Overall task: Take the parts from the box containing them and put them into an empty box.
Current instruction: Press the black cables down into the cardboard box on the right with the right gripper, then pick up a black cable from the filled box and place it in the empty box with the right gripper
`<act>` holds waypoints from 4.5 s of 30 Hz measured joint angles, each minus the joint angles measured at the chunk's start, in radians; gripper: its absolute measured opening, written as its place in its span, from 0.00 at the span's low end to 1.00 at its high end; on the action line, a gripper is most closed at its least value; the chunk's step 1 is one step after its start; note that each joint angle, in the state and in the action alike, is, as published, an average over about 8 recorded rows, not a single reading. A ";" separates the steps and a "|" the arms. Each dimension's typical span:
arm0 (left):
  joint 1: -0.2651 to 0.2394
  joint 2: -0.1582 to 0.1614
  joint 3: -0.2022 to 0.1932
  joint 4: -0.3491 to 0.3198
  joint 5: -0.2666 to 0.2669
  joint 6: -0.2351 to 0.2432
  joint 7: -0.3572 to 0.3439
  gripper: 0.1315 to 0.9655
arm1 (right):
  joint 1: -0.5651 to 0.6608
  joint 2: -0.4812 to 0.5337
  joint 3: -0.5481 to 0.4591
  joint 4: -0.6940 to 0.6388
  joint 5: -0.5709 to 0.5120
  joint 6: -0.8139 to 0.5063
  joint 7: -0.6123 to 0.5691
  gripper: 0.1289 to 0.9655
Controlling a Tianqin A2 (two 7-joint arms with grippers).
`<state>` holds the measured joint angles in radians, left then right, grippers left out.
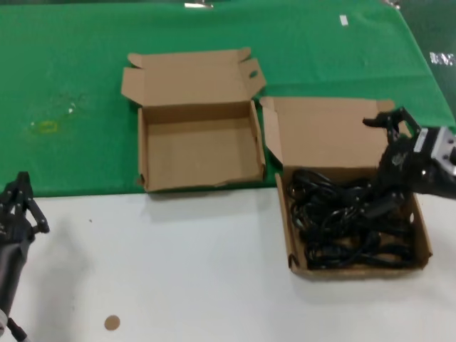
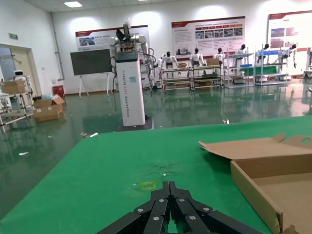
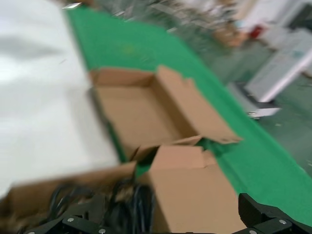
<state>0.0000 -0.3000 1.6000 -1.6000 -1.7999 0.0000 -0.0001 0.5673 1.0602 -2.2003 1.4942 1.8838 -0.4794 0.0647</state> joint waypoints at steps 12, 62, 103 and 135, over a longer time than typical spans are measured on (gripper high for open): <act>0.000 0.000 0.000 0.000 0.000 0.000 0.000 0.02 | 0.209 -0.019 -0.008 -0.117 -0.230 -0.496 -0.108 1.00; 0.000 0.000 0.000 0.000 0.000 0.000 0.000 0.02 | 0.359 -0.315 0.057 -0.427 -0.562 -0.702 -0.214 0.36; 0.000 0.000 0.000 0.000 0.000 0.000 0.000 0.02 | 0.501 -0.565 0.058 -0.365 -0.614 -0.615 -0.074 0.13; 0.000 0.000 0.000 0.000 0.000 0.000 0.000 0.02 | 0.595 -0.857 -0.034 -0.708 -0.728 -0.340 -0.268 0.13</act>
<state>0.0000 -0.3000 1.6000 -1.6000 -1.7997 0.0000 -0.0004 1.1619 0.2035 -2.2345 0.7866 1.1555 -0.8195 -0.2038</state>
